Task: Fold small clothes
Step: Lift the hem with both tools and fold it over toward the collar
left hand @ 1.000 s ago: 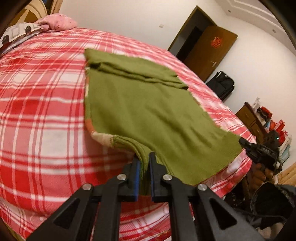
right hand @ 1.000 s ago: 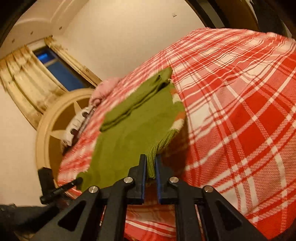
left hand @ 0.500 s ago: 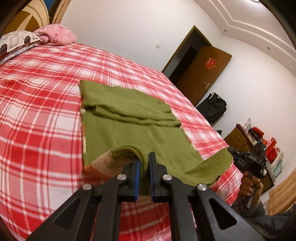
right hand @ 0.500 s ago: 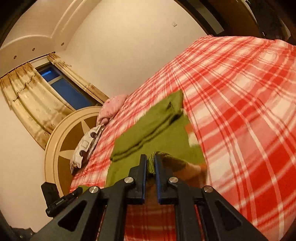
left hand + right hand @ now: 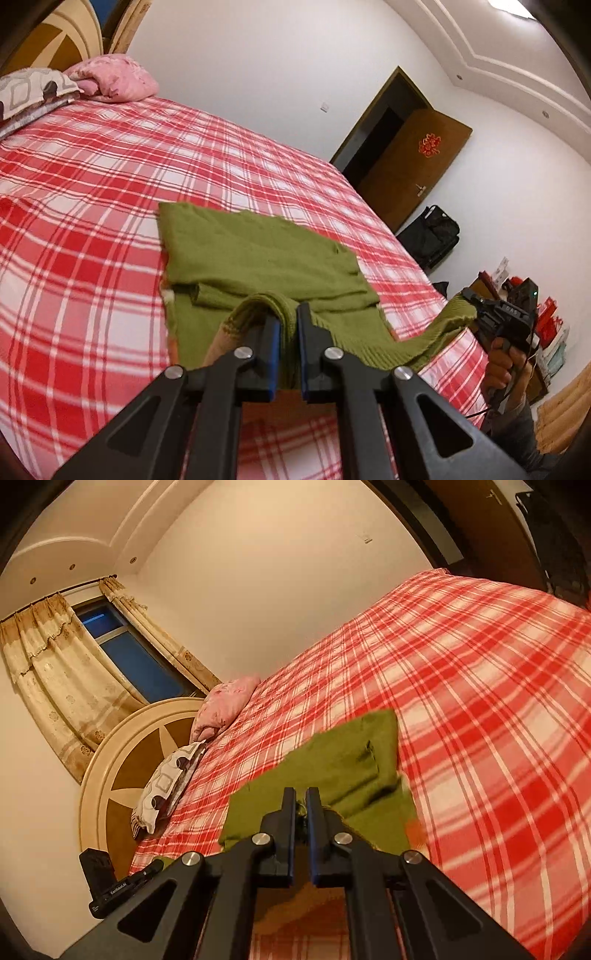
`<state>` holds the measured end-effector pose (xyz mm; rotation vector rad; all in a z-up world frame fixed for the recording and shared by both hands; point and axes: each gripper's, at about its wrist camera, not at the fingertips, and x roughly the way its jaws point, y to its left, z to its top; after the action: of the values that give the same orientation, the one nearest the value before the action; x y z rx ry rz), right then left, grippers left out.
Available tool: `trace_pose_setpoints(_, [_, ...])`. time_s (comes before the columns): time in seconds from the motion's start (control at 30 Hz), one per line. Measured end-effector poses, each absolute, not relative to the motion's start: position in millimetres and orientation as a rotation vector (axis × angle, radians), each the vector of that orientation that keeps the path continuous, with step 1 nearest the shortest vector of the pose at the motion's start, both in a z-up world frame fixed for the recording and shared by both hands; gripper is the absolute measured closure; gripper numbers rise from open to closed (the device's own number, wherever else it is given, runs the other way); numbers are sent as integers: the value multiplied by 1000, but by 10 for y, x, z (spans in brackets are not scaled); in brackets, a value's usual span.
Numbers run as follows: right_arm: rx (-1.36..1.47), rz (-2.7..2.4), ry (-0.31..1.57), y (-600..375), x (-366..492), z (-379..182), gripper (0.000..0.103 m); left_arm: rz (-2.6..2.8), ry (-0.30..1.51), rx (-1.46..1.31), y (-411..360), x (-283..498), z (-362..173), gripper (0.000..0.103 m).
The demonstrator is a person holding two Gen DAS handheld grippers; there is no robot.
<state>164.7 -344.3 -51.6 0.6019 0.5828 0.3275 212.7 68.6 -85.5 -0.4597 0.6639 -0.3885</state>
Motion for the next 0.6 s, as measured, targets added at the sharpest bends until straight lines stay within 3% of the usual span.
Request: trace_pose_setpoints(0.6, [528, 312, 634, -3209, 2977, -378, 99, -330, 655, -480, 971, 3216, -804, 95])
